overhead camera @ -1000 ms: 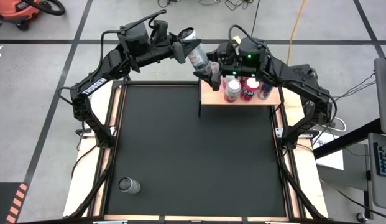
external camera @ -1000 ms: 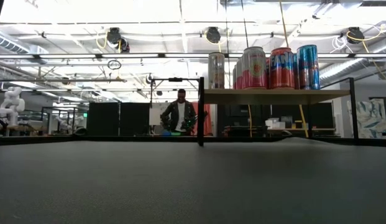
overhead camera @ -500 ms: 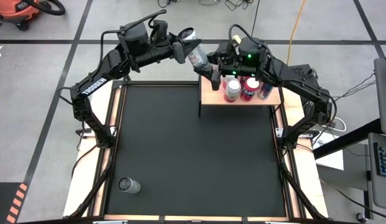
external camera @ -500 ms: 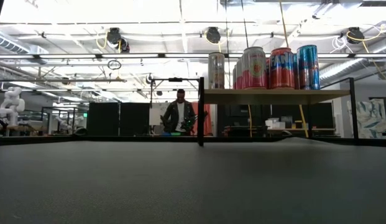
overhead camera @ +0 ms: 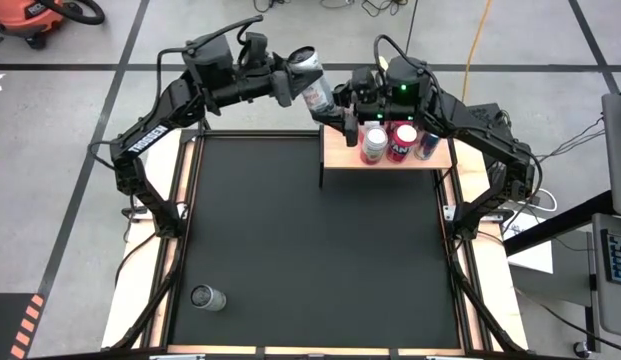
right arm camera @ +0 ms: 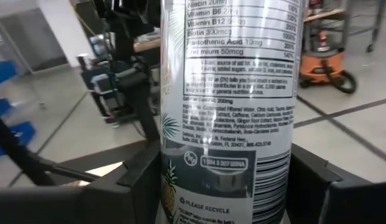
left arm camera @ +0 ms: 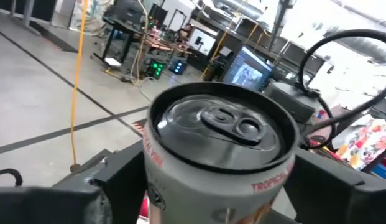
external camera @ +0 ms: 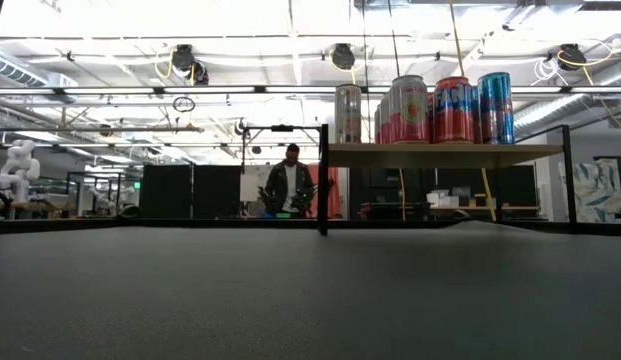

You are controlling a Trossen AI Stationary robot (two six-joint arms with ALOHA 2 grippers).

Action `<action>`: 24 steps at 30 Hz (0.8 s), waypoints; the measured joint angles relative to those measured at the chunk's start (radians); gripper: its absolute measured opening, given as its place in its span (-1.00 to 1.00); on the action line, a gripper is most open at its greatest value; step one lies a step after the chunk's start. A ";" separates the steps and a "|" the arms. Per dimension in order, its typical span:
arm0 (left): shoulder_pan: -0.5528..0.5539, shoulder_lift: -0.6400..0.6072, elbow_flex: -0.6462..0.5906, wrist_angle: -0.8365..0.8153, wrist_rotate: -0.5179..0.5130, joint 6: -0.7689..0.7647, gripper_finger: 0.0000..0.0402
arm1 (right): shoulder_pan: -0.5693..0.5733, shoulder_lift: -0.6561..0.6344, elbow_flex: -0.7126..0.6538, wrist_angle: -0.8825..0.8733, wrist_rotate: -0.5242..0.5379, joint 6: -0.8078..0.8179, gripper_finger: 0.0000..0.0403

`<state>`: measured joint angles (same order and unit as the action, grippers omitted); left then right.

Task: Place canned beverage on shelf
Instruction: Put the top white yellow soda can on the shelf aligned with the other white yellow soda can

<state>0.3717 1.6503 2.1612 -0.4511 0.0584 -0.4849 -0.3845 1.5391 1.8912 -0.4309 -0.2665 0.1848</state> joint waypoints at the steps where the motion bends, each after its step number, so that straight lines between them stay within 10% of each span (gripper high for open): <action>1: 0.000 -0.001 0.000 0.001 0.002 0.000 0.68 | -0.002 0.000 0.000 0.002 -0.014 0.009 0.13; 24: 0.074 -0.079 0.000 0.003 0.214 0.098 0.85 | -0.075 -0.014 -0.002 0.130 -0.364 0.181 0.13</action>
<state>0.4458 1.5716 2.1616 -0.4485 0.2726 -0.3873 -0.4599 1.5249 1.8896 -0.3007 -0.6308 0.3657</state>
